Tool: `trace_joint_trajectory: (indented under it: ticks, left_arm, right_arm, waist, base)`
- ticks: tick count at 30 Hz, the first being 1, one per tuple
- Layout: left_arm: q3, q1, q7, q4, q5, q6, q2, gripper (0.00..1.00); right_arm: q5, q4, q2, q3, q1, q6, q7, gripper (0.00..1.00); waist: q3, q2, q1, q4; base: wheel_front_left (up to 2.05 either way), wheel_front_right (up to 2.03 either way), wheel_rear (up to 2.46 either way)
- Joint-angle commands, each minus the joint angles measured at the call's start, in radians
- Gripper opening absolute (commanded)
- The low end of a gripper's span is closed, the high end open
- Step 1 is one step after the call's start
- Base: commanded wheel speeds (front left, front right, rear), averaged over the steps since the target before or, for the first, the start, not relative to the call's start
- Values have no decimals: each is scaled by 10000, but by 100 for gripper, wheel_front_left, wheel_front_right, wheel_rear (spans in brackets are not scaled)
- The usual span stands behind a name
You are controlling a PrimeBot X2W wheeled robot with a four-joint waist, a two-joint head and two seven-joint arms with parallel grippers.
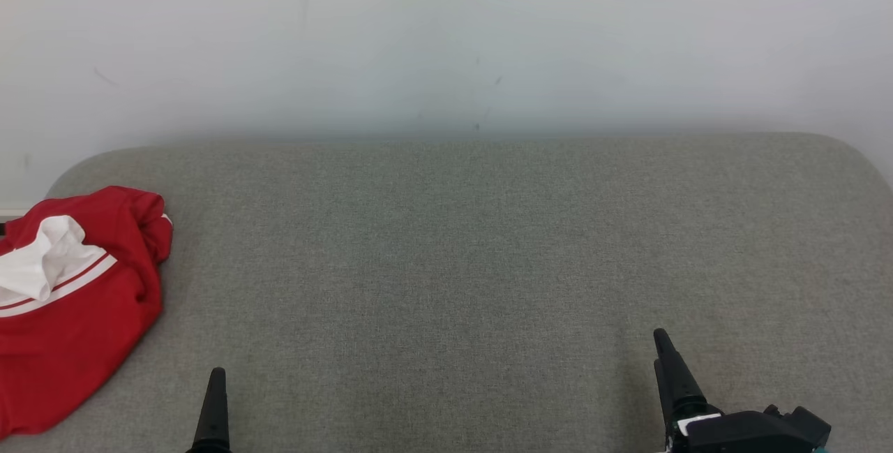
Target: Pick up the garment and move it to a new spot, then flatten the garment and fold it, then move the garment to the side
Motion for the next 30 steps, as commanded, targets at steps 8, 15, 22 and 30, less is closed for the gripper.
trace_joint_trajectory:
  ticks: [8,15,22,30]
  left_arm:
    - [-295,149,-372,-321,2035,326,58,100]
    - [-447,262,-620,-400,3452,660,65,100]
    - [-570,334,-882,-430,5189,906,84,100]
    - [-911,278,-1119,-311,6881,1099,309,100]
  right_arm:
    - [-2017,-18,4,-23,21,-6,-369,100]
    - [-3496,132,9,104,42,-7,-594,100]
    - [-5297,157,10,12,122,-8,-824,100]
    - [-6805,33,11,-189,190,-10,-964,100]
  waist:
    - [-82,0,0,19]
    - [-131,0,0,20]
    - [-147,0,0,26]
    - [-165,0,0,36]
  base:
    - [0,0,0]
    - [0,0,0]
    - [0,0,0]
    - [0,0,0]
